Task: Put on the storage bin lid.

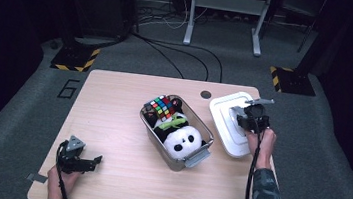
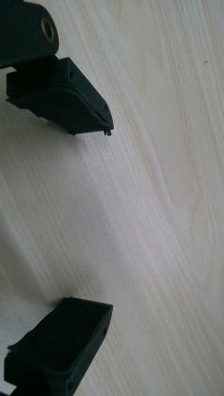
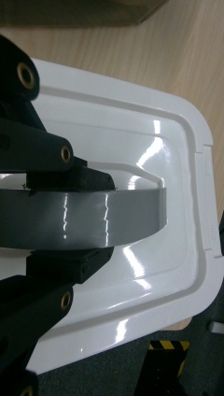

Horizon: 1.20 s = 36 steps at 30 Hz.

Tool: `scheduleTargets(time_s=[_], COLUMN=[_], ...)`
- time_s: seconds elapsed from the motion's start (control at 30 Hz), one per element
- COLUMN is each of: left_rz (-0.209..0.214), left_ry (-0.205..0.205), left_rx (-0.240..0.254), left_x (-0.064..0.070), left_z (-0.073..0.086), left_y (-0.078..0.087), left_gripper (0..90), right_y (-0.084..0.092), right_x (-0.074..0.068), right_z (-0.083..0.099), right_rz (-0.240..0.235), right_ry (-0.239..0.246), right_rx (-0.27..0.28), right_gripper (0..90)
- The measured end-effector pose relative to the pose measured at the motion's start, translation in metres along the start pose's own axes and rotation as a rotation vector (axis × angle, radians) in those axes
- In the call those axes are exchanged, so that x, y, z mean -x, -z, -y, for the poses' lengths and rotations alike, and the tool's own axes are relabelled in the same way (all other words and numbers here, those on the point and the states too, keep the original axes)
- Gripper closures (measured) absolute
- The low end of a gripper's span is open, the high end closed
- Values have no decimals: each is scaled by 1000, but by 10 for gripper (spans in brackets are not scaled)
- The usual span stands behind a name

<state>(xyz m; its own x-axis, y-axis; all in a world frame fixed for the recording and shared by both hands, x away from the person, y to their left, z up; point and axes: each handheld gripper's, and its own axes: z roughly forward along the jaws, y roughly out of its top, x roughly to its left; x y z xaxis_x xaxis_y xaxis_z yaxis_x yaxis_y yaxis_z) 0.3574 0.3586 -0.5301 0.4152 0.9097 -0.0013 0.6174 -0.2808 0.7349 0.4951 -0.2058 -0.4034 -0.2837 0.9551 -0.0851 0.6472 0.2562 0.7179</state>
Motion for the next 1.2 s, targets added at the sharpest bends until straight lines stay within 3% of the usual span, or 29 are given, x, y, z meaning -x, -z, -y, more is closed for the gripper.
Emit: scheduleTargets(time_s=[0.57,0.83,1.2], left_rz=[0,-3,-1], left_ry=[1,1,-1], left_rx=[2,9,3], left_x=[0,0,0], left_z=[0,0,0], left_y=[0,-1,0], left_gripper=[106,107,108], right_y=[30,48,71], right_x=[-1,-5,-26], right_z=[-25,-37,-52], right_rz=[4,-16,-66], right_ry=[23,37,59], right_rx=[41,67,107], right_gripper=[667,667,666])
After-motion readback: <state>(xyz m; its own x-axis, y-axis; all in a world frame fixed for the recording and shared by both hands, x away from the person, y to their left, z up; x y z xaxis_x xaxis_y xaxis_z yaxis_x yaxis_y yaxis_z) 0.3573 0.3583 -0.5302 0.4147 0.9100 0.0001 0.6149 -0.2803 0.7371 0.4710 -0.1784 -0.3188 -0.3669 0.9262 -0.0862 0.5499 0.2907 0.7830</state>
